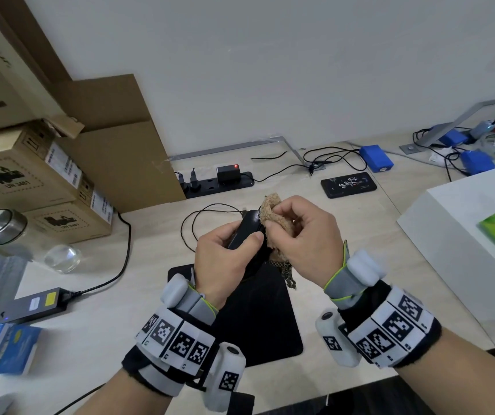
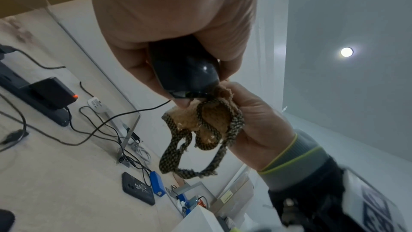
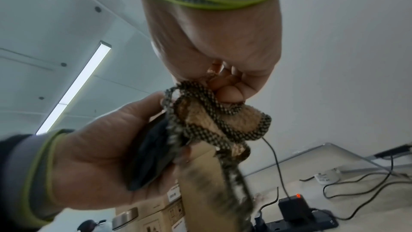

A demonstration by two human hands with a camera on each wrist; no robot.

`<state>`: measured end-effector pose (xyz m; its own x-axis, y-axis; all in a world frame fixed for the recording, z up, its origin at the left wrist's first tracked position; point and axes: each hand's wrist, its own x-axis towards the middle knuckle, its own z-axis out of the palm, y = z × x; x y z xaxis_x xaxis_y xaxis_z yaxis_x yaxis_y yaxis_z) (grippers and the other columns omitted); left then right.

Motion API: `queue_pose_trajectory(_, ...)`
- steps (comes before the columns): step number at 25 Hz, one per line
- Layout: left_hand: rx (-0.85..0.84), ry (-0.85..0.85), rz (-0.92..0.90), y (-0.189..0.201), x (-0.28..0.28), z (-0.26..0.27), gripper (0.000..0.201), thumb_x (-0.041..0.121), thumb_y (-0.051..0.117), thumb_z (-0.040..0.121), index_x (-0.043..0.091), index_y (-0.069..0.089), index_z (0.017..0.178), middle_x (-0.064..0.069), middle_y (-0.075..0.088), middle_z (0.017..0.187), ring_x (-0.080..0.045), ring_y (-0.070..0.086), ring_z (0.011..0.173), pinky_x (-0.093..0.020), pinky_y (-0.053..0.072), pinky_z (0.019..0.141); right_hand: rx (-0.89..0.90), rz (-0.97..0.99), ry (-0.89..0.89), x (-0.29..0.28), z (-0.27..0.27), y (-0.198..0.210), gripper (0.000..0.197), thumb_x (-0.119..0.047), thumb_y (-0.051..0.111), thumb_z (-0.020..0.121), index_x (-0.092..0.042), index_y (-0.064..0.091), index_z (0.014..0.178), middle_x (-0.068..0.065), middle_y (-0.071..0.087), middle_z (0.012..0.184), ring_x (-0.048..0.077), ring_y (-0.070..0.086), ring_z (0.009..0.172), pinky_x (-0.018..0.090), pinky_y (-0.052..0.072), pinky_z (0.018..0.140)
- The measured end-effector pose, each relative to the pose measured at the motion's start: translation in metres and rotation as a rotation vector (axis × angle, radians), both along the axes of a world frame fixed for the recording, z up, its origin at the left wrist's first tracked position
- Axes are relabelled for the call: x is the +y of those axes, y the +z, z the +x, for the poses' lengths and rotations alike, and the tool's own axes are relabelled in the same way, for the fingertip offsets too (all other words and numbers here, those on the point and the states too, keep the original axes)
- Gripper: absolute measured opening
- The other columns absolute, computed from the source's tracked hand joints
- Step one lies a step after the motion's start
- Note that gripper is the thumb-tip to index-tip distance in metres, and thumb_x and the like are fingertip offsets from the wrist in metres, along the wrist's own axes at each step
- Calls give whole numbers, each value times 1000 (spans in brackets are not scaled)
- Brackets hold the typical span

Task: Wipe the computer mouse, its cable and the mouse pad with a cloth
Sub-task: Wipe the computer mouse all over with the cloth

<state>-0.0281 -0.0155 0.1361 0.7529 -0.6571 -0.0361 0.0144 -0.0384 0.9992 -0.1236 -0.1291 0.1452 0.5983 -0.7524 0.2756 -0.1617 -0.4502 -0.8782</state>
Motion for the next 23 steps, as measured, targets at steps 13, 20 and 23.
queue_pose_trajectory(13,-98,15,35,-4,2,1,21,28,72,76,24,77,95,0,75,78,-14,67,72,-39,58,69,-12,48,-46,-3,6,-2,9,-28,69,72,-28,62,79,-11,63,65,7,58,56,31,54,58)
queue_pose_trajectory(20,-115,23,41,-7,4,3,25,35,73,73,29,77,97,0,77,82,-21,72,78,-44,61,73,34,38,-76,-7,8,-4,12,-23,72,73,-29,62,75,-14,60,63,2,53,54,22,44,59)
queue_pose_trajectory(23,-102,23,42,-6,3,6,26,34,73,73,27,77,98,1,76,81,-20,72,77,-44,60,72,-13,114,-98,-9,8,-6,8,-31,69,72,-27,64,77,-11,59,66,4,50,53,24,43,58)
